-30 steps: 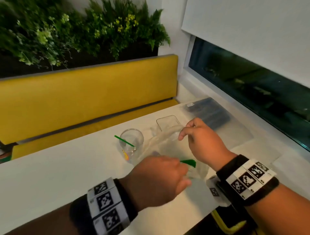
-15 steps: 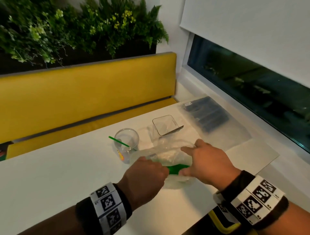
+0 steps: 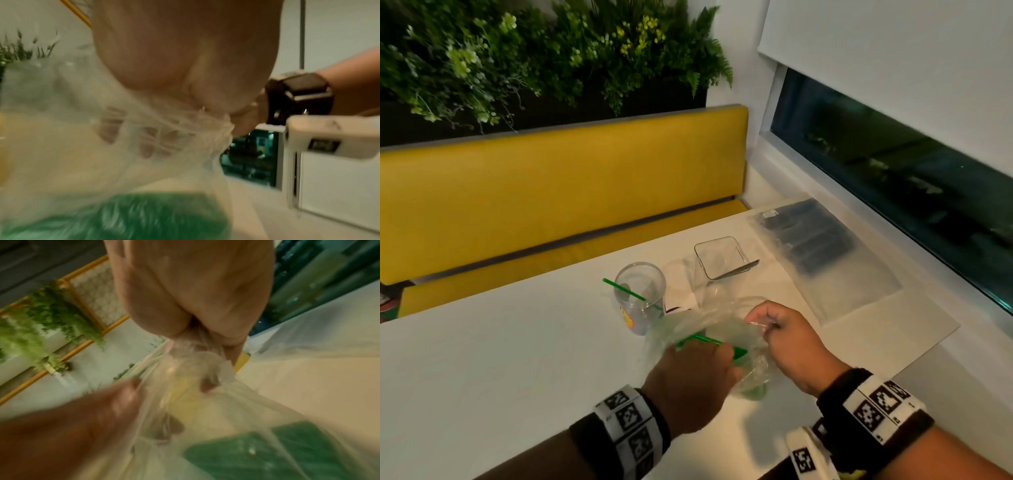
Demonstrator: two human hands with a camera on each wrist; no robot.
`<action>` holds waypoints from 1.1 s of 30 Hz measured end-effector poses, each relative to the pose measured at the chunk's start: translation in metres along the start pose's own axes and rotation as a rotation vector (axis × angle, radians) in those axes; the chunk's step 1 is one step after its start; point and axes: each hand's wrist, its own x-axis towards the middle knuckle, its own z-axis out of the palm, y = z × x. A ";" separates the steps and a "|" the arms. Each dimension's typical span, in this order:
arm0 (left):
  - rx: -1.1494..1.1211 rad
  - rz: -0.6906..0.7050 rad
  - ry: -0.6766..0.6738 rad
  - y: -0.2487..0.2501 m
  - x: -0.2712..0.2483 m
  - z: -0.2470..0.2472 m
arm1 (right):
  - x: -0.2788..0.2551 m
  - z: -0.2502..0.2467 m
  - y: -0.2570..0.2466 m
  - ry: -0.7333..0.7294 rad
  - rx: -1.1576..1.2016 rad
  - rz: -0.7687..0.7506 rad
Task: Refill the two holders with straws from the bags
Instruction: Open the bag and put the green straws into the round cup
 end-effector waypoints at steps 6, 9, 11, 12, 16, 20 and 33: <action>-0.106 -0.232 -0.316 -0.010 -0.001 0.049 | 0.007 0.010 -0.005 -0.094 0.524 0.278; -0.314 -0.272 -0.196 -0.011 0.024 0.048 | 0.015 0.021 0.007 -0.107 0.264 0.195; -0.495 -0.299 -0.049 -0.010 0.043 0.045 | 0.021 0.022 0.016 -0.099 0.188 0.167; -0.552 -0.287 -0.032 -0.010 0.050 0.047 | 0.024 0.022 0.019 -0.095 0.181 0.166; -0.400 -0.227 -0.071 -0.017 0.063 0.074 | 0.030 0.015 0.031 -0.143 0.008 0.035; -0.220 -0.165 -0.181 -0.020 0.070 0.082 | 0.034 0.015 0.057 -0.200 -0.557 -0.201; -0.035 -0.066 -0.205 -0.017 0.065 0.100 | 0.042 0.018 0.083 -0.277 -0.879 0.144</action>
